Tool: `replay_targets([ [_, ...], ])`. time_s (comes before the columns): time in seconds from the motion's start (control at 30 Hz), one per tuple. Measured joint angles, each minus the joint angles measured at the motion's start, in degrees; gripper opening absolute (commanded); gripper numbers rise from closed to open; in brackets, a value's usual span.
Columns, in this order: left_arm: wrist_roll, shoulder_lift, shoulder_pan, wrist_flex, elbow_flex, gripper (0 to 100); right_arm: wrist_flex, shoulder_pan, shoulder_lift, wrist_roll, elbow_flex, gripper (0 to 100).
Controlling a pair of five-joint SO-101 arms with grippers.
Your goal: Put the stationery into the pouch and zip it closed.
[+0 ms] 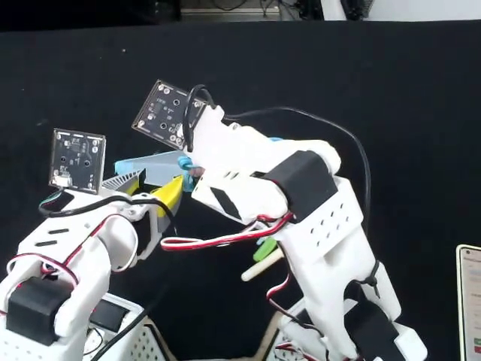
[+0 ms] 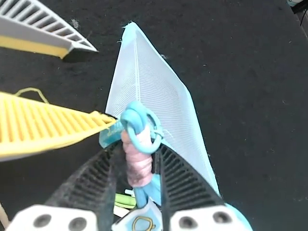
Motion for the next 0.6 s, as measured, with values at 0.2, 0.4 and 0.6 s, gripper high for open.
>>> replay_targets([
  [0.2,0.0,0.0,2.5,5.6,-4.1,21,0.0,0.0,0.0,0.0,0.0,1.1],
  [0.4,0.0,-0.1,6.9,6.3,-6.2,21,0.0,0.0,0.0,0.0,0.0,1.1],
  [0.6,0.0,-0.1,6.8,-0.5,-0.4,21,-0.1,0.5,-0.2,0.0,0.0,1.1],
])
